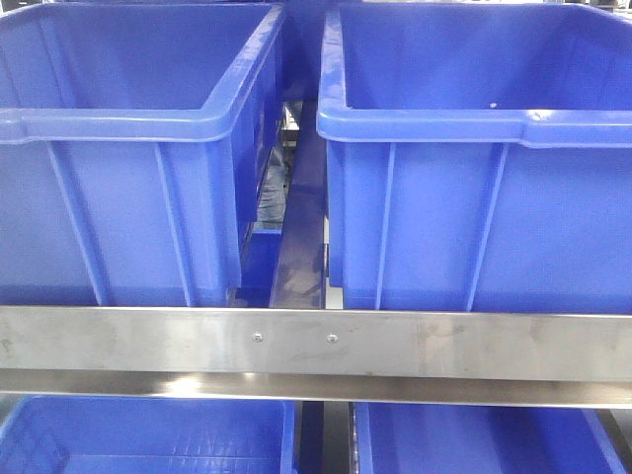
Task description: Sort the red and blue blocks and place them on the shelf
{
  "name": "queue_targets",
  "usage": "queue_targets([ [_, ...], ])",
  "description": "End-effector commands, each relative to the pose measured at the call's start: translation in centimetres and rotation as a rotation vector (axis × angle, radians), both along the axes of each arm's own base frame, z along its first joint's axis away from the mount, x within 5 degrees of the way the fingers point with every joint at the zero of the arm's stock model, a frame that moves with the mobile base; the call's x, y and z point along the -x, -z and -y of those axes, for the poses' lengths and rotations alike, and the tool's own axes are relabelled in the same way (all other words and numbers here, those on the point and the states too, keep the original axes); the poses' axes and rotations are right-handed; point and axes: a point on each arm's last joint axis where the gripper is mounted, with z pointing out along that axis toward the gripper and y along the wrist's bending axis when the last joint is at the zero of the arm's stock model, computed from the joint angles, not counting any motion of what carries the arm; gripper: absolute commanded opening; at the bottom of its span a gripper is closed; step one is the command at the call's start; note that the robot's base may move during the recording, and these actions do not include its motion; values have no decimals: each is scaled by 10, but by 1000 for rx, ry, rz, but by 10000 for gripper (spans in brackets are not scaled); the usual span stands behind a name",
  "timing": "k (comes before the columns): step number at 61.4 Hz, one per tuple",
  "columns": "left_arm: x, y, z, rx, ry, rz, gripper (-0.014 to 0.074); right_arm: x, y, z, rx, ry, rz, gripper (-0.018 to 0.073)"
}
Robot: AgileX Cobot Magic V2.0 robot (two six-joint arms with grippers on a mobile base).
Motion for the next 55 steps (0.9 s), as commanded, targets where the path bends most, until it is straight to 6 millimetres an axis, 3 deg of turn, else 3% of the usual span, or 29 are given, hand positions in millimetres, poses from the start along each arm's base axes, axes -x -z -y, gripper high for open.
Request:
queue_targets([
  [1,1,-16,-2,11,-24,96,122,4,-16,1,3,8,135,57],
  [17,5,14,-1,-84,-18,85,122,4,-16,1,3,8,135,57],
  [35,33,63,-2,-85,-8,148,122,4,-16,1,3,8,135,57],
  [42,33,81,0,-96,18,-3,122,4,-16,1,3,8,134,57],
  [55,34,84,1,-98,24,-29,122,4,-16,1,3,8,131,57],
])
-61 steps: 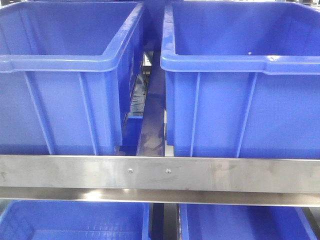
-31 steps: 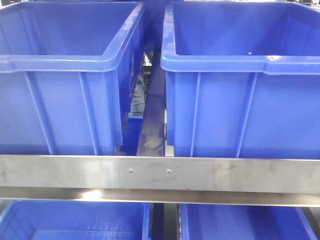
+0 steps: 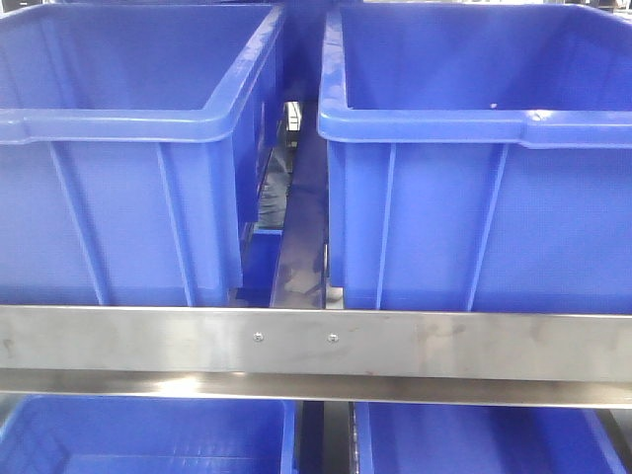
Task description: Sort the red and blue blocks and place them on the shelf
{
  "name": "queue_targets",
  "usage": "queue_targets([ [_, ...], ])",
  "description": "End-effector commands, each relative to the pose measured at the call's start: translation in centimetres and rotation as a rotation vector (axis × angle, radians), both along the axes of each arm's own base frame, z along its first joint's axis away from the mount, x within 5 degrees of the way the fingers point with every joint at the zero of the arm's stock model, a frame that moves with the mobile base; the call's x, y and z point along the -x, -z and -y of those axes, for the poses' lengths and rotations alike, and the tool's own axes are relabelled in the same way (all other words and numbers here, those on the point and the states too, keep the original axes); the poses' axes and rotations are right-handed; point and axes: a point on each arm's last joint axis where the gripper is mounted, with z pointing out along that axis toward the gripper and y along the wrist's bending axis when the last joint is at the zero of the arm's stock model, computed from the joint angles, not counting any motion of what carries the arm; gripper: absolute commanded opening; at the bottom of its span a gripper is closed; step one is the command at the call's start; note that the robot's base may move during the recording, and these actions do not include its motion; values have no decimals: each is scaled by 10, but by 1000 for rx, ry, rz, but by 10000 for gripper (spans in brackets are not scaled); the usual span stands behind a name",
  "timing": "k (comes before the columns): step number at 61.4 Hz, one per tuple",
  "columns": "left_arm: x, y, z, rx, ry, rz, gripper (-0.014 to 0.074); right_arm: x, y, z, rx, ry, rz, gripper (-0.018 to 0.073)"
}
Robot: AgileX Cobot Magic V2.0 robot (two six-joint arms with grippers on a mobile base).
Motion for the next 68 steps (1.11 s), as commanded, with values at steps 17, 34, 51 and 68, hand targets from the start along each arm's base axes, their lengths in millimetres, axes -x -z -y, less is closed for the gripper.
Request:
queue_targets([
  [17,1,-3,-1,19,-16,114,122,4,-17,1,8,8,135,57],
  [34,1,-3,-1,19,-16,114,122,4,-17,1,8,8,135,57],
  [51,1,-3,-1,19,-16,114,122,4,-17,1,8,8,135,57],
  [68,1,-3,-1,19,-16,114,122,4,-17,1,8,8,135,57],
])
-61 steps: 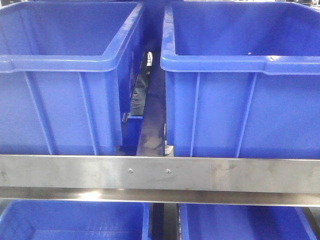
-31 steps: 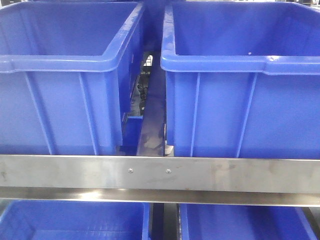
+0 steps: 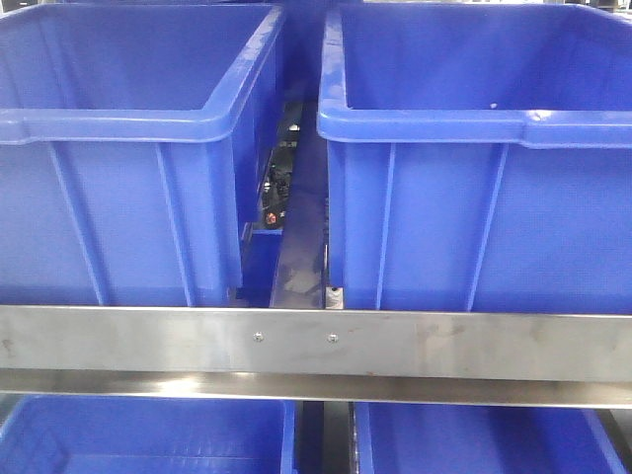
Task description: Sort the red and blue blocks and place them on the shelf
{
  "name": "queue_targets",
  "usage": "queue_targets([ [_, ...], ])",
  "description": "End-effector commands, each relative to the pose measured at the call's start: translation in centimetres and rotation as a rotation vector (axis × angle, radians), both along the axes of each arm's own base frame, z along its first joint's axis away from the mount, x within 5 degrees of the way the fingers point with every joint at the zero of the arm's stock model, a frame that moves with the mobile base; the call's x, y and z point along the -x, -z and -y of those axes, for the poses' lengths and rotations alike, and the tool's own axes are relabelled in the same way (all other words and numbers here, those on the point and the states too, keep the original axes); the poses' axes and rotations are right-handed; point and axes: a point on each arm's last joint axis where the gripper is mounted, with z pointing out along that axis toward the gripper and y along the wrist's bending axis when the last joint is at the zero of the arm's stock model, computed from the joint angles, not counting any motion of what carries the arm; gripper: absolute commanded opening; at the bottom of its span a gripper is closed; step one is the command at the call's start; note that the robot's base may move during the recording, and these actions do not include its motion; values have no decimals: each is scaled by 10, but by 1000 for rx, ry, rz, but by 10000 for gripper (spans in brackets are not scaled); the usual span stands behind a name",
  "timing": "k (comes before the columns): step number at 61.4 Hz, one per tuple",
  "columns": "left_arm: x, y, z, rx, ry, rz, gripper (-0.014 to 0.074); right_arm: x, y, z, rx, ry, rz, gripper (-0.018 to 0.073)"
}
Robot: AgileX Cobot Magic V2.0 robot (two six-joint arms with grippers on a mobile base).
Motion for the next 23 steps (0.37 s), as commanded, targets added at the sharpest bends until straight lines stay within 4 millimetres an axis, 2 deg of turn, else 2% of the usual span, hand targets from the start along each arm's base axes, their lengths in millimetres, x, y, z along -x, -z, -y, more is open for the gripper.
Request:
queue_targets([
  [1,1,0,-1,18,-12,80,122,4,-17,1,8,8,135,57],
  [23,1,0,-1,18,-12,80,122,4,-17,1,8,8,135,57],
])
